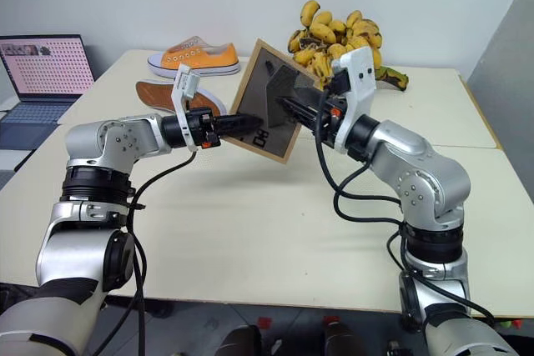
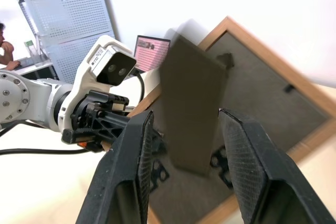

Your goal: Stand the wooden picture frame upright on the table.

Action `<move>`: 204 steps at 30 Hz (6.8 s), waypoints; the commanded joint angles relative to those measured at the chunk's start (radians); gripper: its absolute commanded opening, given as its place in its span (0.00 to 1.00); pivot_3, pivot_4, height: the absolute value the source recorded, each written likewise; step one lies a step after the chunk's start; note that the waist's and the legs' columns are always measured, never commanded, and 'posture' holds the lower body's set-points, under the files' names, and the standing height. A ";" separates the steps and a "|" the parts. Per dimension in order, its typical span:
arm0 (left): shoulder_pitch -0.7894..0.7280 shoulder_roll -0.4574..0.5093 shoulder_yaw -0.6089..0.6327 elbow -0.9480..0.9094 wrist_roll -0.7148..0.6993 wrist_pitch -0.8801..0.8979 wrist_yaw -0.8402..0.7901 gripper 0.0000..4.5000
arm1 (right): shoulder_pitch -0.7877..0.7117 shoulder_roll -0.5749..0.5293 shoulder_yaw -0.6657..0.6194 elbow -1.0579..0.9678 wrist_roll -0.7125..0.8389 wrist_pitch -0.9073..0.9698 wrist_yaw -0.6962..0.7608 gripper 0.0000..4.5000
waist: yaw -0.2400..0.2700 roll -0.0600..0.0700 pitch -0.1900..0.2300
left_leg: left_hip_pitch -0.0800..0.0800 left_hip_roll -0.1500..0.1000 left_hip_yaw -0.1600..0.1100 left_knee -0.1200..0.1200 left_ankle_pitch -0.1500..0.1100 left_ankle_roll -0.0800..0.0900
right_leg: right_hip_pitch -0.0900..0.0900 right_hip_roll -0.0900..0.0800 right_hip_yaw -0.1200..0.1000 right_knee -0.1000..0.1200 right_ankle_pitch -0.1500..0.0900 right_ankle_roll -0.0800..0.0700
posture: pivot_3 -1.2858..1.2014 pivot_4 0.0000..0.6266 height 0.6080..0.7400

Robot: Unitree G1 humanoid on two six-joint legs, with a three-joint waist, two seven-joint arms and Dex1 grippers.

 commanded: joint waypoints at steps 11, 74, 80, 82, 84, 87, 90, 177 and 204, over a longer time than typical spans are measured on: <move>-0.061 0.026 0.019 -0.063 -0.006 0.033 -0.036 0.29 | 0.095 -0.263 0.102 0.044 -0.255 -0.308 0.166 0.71 | 0.001 0.000 0.000 | -0.001 0.000 0.001 0.000 0.000 0.000 | -0.001 0.000 0.000 -0.001 0.000 0.000 | 0.52 0.24 1.00; 0.076 -0.001 0.261 -0.414 -0.651 0.664 0.562 0.29 | -0.161 -0.334 0.486 0.911 -1.632 -1.716 -0.946 0.54 | -0.003 -0.001 0.001 | 0.002 -0.001 0.000 0.001 0.007 -0.011 | 0.001 -0.001 0.001 0.004 0.000 0.000 | 0.52 0.24 1.00; 0.077 0.005 0.258 -0.413 -0.669 0.664 0.569 0.29 | -0.174 -0.333 0.496 0.926 -1.641 -1.722 -0.966 0.34 | -0.003 -0.001 0.001 | 0.002 -0.001 0.000 0.001 0.008 -0.011 | 0.001 -0.002 0.001 0.004 0.000 0.000 | 0.52 0.24 1.00; 0.078 0.006 0.258 -0.414 -0.672 0.664 0.571 0.29 | -0.175 -0.336 0.499 0.929 -1.642 -1.725 -0.971 0.32 | -0.003 -0.001 0.001 | 0.002 -0.001 0.000 0.001 0.008 -0.011 | 0.001 -0.002 0.001 0.004 0.000 0.000 | 0.52 0.24 1.00; 0.080 0.007 0.257 -0.415 -0.674 0.664 0.573 0.29 | -0.173 -0.338 0.501 0.931 -1.645 -1.722 -0.974 0.32 | -0.003 -0.001 0.001 | 0.002 -0.001 0.000 0.001 0.008 -0.011 | 0.001 -0.002 0.001 0.004 0.000 0.000 | 0.52 0.24 1.00; 0.085 0.005 0.253 -0.431 -0.667 0.664 0.571 0.29 | -0.171 -0.339 0.503 0.930 -1.653 -1.706 -0.976 0.32 | -0.003 -0.001 0.001 | 0.002 -0.001 0.000 0.001 0.008 -0.011 | 0.001 -0.002 0.001 0.004 0.000 0.000 | 0.52 0.24 1.00; 0.085 0.004 0.253 -0.438 -0.662 0.664 0.567 0.29 | -0.171 -0.342 0.508 0.929 -1.653 -1.704 -0.977 0.32 | -0.003 -0.001 0.001 | 0.002 -0.001 0.000 0.001 0.008 -0.011 | 0.001 -0.002 0.001 0.004 0.000 0.000 | 0.52 0.24 1.00; 1.098 0.396 0.708 -1.214 -0.810 0.031 0.665 0.63 | 0.212 0.094 0.209 0.780 -0.342 -0.770 0.359 0.64 | 0.000 -0.006 0.003 | 0.017 0.001 0.000 -0.003 0.005 -0.008 | 0.014 0.000 0.001 0.001 -0.002 -0.004 | 0.52 0.24 1.00; 0.931 0.330 0.410 -1.140 -0.589 -0.106 0.631 0.63 | 0.333 -0.253 0.080 0.082 -0.222 -0.308 0.379 0.76 | 0.000 -0.006 0.004 | 0.015 0.001 0.001 -0.004 0.005 -0.008 | 0.013 0.000 0.003 -0.001 -0.005 0.000 | 0.52 0.24 1.00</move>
